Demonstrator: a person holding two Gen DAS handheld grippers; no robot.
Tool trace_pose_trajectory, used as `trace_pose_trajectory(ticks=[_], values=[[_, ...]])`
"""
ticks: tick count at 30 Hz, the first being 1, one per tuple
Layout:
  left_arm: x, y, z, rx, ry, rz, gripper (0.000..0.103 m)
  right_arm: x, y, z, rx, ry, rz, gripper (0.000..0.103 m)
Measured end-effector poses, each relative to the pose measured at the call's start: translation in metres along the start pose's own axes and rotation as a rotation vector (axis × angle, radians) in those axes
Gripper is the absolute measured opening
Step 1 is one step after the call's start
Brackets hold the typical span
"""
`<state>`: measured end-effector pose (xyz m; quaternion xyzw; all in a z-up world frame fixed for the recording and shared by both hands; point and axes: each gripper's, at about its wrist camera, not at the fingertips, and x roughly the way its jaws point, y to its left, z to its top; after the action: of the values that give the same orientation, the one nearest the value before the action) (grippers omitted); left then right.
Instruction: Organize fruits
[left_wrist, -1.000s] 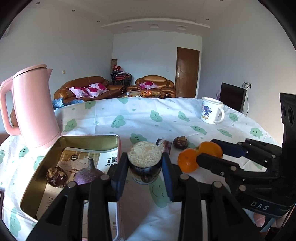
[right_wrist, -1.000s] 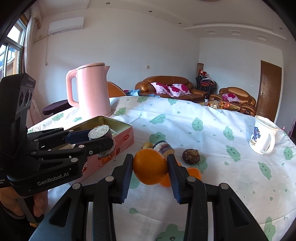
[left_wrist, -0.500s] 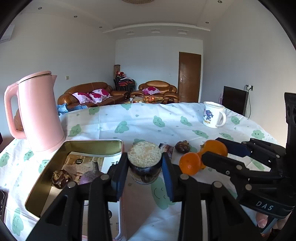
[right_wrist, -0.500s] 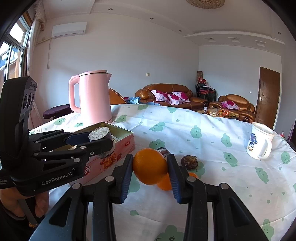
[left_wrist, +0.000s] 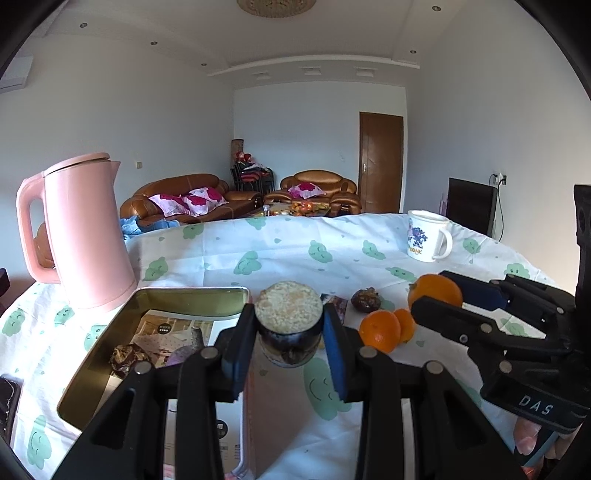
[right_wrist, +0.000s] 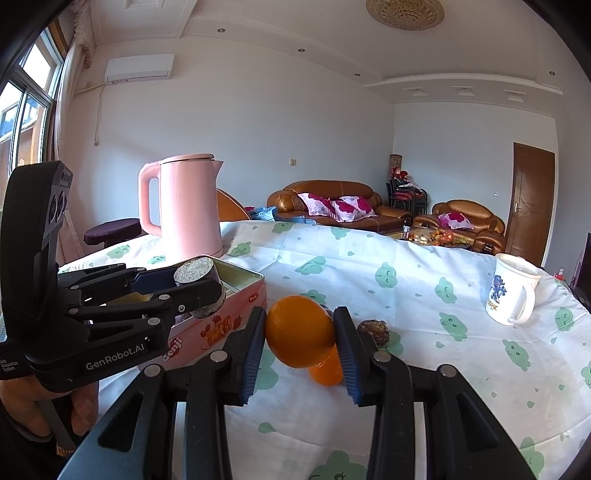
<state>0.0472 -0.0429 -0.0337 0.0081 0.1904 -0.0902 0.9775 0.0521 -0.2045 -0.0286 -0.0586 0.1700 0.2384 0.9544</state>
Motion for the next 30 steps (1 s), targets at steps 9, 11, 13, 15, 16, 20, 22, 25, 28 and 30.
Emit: trace_pose_trajectory(ticks=[9,11,13,15,16,20,22,25,28,30], values=[[-0.004,-0.003,0.0,0.005,-0.021,0.0,0.037,-0.004,0.0,0.0,0.004,-0.023,-0.004,0.039],[-0.005,-0.003,0.0,0.005,-0.027,0.0,0.037,-0.004,-0.001,0.0,0.005,-0.029,-0.007,0.039],[-0.007,-0.004,0.0,0.004,-0.033,0.0,0.037,-0.006,-0.001,0.0,0.005,-0.037,-0.009,0.039],[-0.008,-0.004,0.0,0.005,-0.04,0.001,0.037,-0.008,-0.001,0.0,0.005,-0.044,-0.011,0.039],[-0.008,-0.004,0.0,0.008,-0.042,0.003,0.037,-0.008,-0.001,0.0,0.004,-0.048,-0.012,0.039],[-0.009,-0.006,0.0,0.013,-0.05,0.008,0.037,-0.01,-0.001,-0.001,0.0,-0.056,-0.019,0.039],[-0.01,-0.006,0.0,0.013,-0.052,0.009,0.037,-0.011,-0.001,-0.001,-0.004,-0.059,-0.021,0.039],[-0.011,-0.005,0.0,0.013,-0.057,0.016,0.037,-0.012,-0.001,-0.001,-0.009,-0.062,-0.026,0.039],[-0.012,-0.005,0.001,0.018,-0.062,0.022,0.037,-0.013,-0.002,0.0,-0.011,-0.066,-0.028,0.039],[-0.012,-0.005,0.001,0.019,-0.063,0.025,0.037,-0.013,-0.002,0.001,-0.014,-0.068,-0.027,0.039]])
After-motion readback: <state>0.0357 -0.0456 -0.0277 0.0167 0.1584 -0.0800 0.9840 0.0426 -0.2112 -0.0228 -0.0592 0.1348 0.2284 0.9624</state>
